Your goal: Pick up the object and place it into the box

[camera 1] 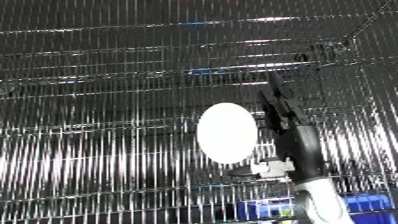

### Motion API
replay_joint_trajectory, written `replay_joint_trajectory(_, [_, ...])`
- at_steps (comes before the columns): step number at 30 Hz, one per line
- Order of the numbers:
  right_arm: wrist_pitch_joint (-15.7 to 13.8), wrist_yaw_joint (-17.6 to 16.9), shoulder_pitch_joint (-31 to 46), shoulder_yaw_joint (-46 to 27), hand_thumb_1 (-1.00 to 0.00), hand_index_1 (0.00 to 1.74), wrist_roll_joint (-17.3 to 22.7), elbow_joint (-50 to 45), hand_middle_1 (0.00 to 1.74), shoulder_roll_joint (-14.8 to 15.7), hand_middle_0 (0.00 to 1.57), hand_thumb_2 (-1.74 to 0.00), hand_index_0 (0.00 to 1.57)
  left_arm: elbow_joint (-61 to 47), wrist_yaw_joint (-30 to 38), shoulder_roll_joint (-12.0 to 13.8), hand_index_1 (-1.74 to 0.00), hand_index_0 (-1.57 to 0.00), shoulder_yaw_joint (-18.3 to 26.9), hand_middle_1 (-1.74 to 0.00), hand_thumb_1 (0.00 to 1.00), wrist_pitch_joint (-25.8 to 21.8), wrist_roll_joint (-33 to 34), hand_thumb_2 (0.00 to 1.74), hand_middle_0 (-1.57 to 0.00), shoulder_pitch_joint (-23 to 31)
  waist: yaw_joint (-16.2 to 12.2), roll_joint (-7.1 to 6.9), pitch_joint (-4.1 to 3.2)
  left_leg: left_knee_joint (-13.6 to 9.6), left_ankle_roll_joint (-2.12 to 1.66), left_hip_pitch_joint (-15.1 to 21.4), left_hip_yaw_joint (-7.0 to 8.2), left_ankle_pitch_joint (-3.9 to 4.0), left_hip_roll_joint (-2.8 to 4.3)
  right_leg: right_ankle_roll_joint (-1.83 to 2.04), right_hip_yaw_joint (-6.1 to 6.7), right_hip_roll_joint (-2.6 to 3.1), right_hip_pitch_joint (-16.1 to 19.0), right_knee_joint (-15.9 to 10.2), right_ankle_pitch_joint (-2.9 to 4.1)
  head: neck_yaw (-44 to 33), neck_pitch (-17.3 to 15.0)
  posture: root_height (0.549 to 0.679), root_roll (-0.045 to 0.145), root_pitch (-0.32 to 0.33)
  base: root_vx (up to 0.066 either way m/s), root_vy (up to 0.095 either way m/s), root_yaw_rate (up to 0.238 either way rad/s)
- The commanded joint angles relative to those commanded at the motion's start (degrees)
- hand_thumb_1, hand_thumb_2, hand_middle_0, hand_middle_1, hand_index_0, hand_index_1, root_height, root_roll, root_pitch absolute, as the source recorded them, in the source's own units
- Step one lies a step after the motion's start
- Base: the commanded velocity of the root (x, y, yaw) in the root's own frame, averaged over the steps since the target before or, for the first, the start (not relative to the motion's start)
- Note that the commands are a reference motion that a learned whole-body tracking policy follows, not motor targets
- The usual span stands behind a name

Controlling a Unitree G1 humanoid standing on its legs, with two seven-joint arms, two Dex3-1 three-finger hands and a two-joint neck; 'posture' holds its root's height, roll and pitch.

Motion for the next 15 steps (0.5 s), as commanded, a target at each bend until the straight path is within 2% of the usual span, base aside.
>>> replay_joint_trajectory(5, [0.70, 0.92, -2.48, 1.23, -0.30, 0.52, 0.67, 1.62, 0.52, 0.50, 0.47, -0.52, 0.47, 0.11, 0.04, -0.26, -1.74, -1.57, -0.37, -1.74, 1.00, -0.37, -0.18, 1.74, -1.57, -0.45, 0.42, 0.30, 0.00, -0.05, 0.10, -0.33, 0.04, 0.06, -0.22, -0.18, -0.13, 0.06, -0.28, -0.09, 0.00, 0.79, 1.21, 0.575, 0.049, 0.204, -0.014, 0.009, 0.014])
replay_joint_trajectory(6, [0.70, 0.92, -2.48, 1.23, -0.30, 0.52, 0.67, 1.62, 0.52, 0.50, 0.47, -0.52, 0.47, 0.11, 0.04, -0.26, -1.74, -1.57, -0.37, -1.74, 1.00, -0.37, -0.18, 1.74, -1.57, -0.45, 0.42, 0.30, 0.00, -0.05, 0.10, -0.33, 0.04, 0.06, -0.22, -0.18, -0.13, 0.06, -0.28, -0.09, 0.00, 0.79, 1.21, 0.575, 0.049, 0.204, -0.014, 0.006, 0.017])
replay_joint_trajectory(7, [0.91, 1.16, -3.21, 1.61, -0.40, 0.70, 0.66, 1.88, 0.70, 0.76, 0.63, -0.70, 0.63, 0.06, 0.05, -0.32, -1.74, -1.57, -0.59, -1.74, 1.00, -0.61, -0.25, 1.74, -1.57, -0.55, 0.53, 0.40, 0.00, -0.20, 0.12, -0.39, 0.03, 0.13, -0.32, -0.21, -0.13, 0.12, -0.35, -0.18, 0.04, 1.18, 1.44, 0.575, 0.049, 0.207, -0.021, 0.006, 0.014])
replay_joint_trajectory(11, [1.19, 1.34, -4.09, 2.27, -0.60, 1.04, 0.18, 2.35, 1.04, 1.23, 0.94, -1.04, 0.94, 0.08, 0.05, -0.57, -1.74, -1.57, -0.93, -1.74, 1.00, -0.96, -0.24, 1.74, -1.57, -0.83, 0.66, 0.46, 0.00, -0.56, 0.11, -0.34, 0.03, 0.31, -0.43, -0.21, -0.11, 0.28, -0.34, -0.37, 0.17, 1.55, 1.95, 0.576, 0.049, 0.209, -0.024, 0.003, 0.016])
replay_joint_trajectory(12, [1.19, 1.34, -4.09, 2.27, -0.60, 1.04, 0.18, 2.35, 1.04, 1.23, 0.94, -1.04, 0.94, 0.08, 0.05, -0.57, -1.74, -1.57, -0.93, -1.74, 1.00, -0.96, -0.24, 1.74, -1.57, -0.83, 0.66, 0.46, 0.00, -0.56, 0.11, -0.34, 0.03, 0.31, -0.43, -0.21, -0.11, 0.28, -0.34, -0.37, 0.17, 1.55, 1.95, 0.576, 0.049, 0.209, -0.024, 0.001, 0.015])
replay_joint_trajectory(13, [1.25, 1.35, -4.23, 2.39, -0.65, 1.13, 0.07, 2.51, 1.13, 1.27, 1.02, -1.13, 1.02, 0.12, 0.04, -0.65, -1.74, -1.57, -0.96, -1.74, 1.00, -0.97, -0.19, 1.74, -1.57, -0.93, 0.66, 0.45, 0.00, -0.66, 0.11, -0.26, 0.04, 0.36, -0.44, -0.20, -0.12, 0.30, -0.29, -0.46, 0.23, 1.65, 2.03, 0.576, 0.050, 0.209, -0.026, -0.001, 0.011])
replay_joint_trajectory(14, [1.40, 1.31, -4.45, 2.53, -0.75, 1.30, -0.07, 2.79, 1.30, 1.27, 1.18, -1.30, 1.18, 0.14, 0.02, -0.76, -1.74, -1.57, -0.94, -1.74, 1.00, -0.90, -0.16, 1.74, -1.57, -1.14, 0.65, 0.41, 0.00, -0.94, 0.12, -0.04, 0.03, 0.45, -0.47, -0.16, -0.13, 0.32, -0.15, -0.68, 0.37, 1.81, 2.03, 0.577, 0.049, 0.208, -0.029, -0.004, -0.001])
replay_joint_trajectory(15, [1.40, 1.31, -4.45, 2.53, -0.75, 1.30, -0.07, 2.79, 1.30, 1.27, 1.18, -1.30, 1.18, 0.14, 0.02, -0.76, -1.74, -1.57, -0.94, -1.74, 1.00, -0.90, -0.16, 1.74, -1.57, -1.14, 0.65, 0.41, 0.00, -0.94, 0.12, -0.04, 0.03, 0.45, -0.47, -0.16, -0.13, 0.32, -0.15, -0.68, 0.37, 1.81, 2.03, 0.577, 0.049, 0.208, -0.029, -0.004, -0.001])
